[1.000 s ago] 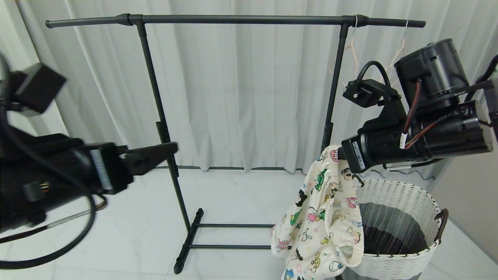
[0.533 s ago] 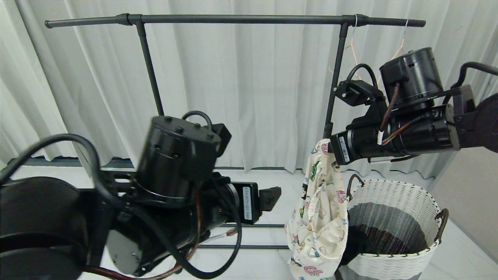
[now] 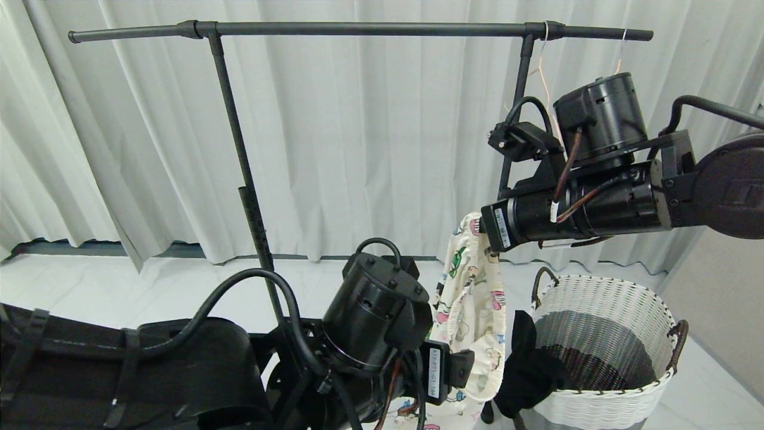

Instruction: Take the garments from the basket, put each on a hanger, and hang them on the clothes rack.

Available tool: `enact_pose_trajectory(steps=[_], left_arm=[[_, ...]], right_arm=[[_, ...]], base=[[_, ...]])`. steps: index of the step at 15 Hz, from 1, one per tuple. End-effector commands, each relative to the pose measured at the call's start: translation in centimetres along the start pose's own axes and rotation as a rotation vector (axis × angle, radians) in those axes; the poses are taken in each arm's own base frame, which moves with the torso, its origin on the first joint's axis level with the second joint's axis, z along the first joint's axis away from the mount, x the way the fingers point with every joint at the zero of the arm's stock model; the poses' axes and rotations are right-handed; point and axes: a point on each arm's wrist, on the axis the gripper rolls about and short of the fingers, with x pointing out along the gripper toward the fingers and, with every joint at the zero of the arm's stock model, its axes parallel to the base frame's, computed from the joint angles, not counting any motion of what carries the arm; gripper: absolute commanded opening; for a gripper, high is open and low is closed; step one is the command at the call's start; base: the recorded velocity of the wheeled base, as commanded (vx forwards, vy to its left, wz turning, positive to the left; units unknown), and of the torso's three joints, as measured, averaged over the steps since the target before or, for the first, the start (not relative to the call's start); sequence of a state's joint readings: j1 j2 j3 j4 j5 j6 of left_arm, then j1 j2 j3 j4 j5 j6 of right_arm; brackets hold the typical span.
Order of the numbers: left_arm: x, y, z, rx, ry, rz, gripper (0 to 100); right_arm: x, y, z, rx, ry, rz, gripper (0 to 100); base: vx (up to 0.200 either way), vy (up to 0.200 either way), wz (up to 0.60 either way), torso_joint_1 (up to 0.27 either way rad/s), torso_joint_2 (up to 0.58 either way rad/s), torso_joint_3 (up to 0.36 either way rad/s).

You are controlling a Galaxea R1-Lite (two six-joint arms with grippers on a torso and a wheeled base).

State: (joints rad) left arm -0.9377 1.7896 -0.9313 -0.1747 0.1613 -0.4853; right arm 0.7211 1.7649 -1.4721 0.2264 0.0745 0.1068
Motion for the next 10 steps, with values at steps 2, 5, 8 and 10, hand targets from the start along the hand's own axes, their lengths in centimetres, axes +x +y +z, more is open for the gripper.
enact_pose_trajectory(steps=[2,5,8,10], left_arm=[[3.0,0.5,-0.9,-0.008,0.018,0.03,100],[5.9,2.0,-2.0,-0.018,0.05,0.115,100],[7.3,3.0,-4.2,-0.07,0.095,0.222,100],[6.6,3.7,-5.7,-0.061,0.135,0.257,100]], right_arm=[[-0.2,1.7,0.0,-0.01,-0.003,0.045,0],[-0.2,1.8,0.0,-0.009,-0.003,0.045,0],[-0.5,0.9,0.1,0.008,-0.01,0.022,0],[-0.8,-0.2,0.3,0.024,-0.017,-0.009,0]], base=[[0.0,0.0,0.0,0.0,0.0,0.0],[0.0,0.0,0.0,0.0,0.0,0.0],[0.0,0.0,0.0,0.0,0.0,0.0],[0.0,0.0,0.0,0.0,0.0,0.0]])
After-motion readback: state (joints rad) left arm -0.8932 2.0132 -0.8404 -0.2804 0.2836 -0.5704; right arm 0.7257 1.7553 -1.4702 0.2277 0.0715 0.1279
